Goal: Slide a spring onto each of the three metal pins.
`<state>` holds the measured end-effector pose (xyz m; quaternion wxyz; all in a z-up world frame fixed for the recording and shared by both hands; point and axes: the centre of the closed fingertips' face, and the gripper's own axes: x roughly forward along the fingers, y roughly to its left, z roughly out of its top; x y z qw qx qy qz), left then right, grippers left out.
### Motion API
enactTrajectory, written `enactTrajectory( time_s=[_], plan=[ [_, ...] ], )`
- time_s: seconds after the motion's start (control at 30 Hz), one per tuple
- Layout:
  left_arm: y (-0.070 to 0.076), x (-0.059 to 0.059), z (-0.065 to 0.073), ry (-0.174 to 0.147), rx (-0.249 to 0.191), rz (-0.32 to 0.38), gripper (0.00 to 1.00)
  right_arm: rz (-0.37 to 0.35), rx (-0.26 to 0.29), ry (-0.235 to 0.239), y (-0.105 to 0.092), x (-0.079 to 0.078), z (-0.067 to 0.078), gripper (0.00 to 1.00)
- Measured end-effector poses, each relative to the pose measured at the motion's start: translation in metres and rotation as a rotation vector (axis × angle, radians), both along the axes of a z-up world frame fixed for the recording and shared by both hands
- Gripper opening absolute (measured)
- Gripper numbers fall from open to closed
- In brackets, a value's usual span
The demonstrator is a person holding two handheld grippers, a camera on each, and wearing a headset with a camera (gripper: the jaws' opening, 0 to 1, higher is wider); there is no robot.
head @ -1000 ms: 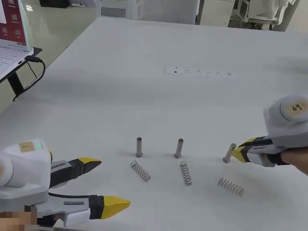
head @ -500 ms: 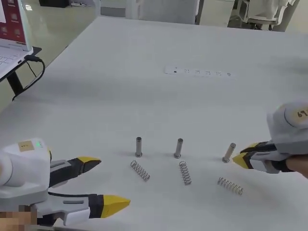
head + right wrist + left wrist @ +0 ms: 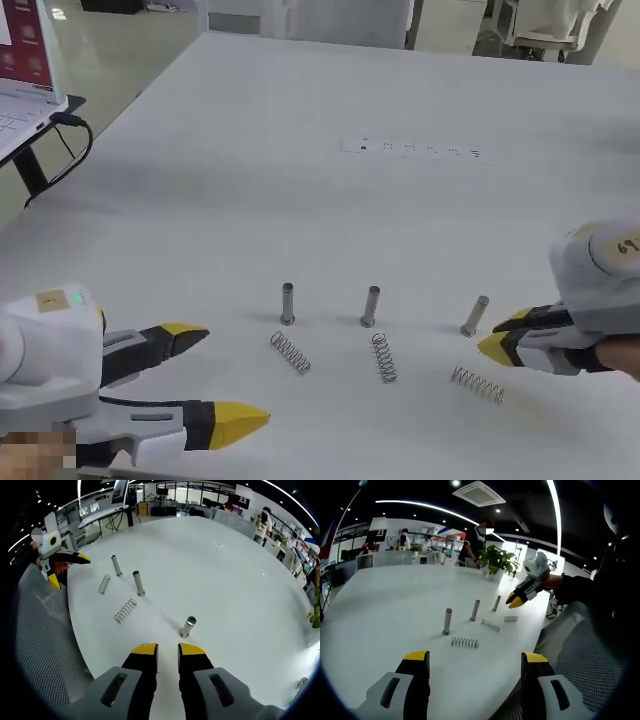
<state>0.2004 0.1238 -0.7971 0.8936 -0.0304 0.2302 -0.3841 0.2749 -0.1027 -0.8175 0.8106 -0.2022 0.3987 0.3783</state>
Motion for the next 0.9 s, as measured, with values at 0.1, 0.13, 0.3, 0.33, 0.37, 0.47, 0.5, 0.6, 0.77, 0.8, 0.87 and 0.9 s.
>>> enactTrajectory(
  time_s=[0.1,0.13,0.3,0.33,0.37,0.47,0.5,0.6,0.77,0.8,0.87,0.9],
  plan=[
    [0.000,0.000,0.000,-0.001,0.000,0.001,0.70,0.015,-0.004,0.009,0.002,-0.003,-0.001,0.14],
    [0.000,0.000,0.001,-0.002,-0.002,0.001,0.70,0.022,-0.005,0.012,0.004,-0.004,-0.001,0.14],
    [0.000,0.000,0.000,-0.002,-0.005,0.002,0.70,0.050,-0.011,0.024,0.009,-0.009,-0.001,0.14],
    [0.000,0.000,0.000,-0.002,-0.006,0.002,0.70,0.060,-0.015,0.029,0.011,-0.010,-0.003,0.14],
    [0.000,0.000,0.001,-0.002,-0.006,0.002,0.70,0.067,-0.018,0.032,0.012,-0.011,-0.003,0.14],
    [0.000,0.000,0.000,-0.002,-0.006,0.002,0.70,0.087,-0.030,0.045,0.015,-0.014,-0.007,0.14],
    [0.000,0.000,0.001,-0.002,-0.007,0.002,0.70,0.093,-0.031,0.050,0.016,-0.015,-0.008,0.14],
    [0.001,0.000,0.000,-0.002,-0.009,0.004,0.70,0.113,-0.044,0.065,0.018,-0.017,-0.013,0.14],
    [0.002,0.001,0.001,-0.002,-0.011,0.007,0.70,0.150,-0.079,0.086,0.019,-0.020,-0.020,0.14],
    [0.002,0.001,0.001,-0.002,-0.012,0.007,0.70,0.155,-0.086,0.087,0.019,-0.020,-0.021,0.14],
    [0.002,0.001,0.001,-0.002,-0.012,0.008,0.70,0.171,-0.100,0.090,0.020,-0.021,-0.023,0.14],
    [0.002,0.001,0.000,-0.002,-0.013,0.008,0.70,0.176,-0.107,0.091,0.020,-0.021,-0.024,0.13]
  ],
)
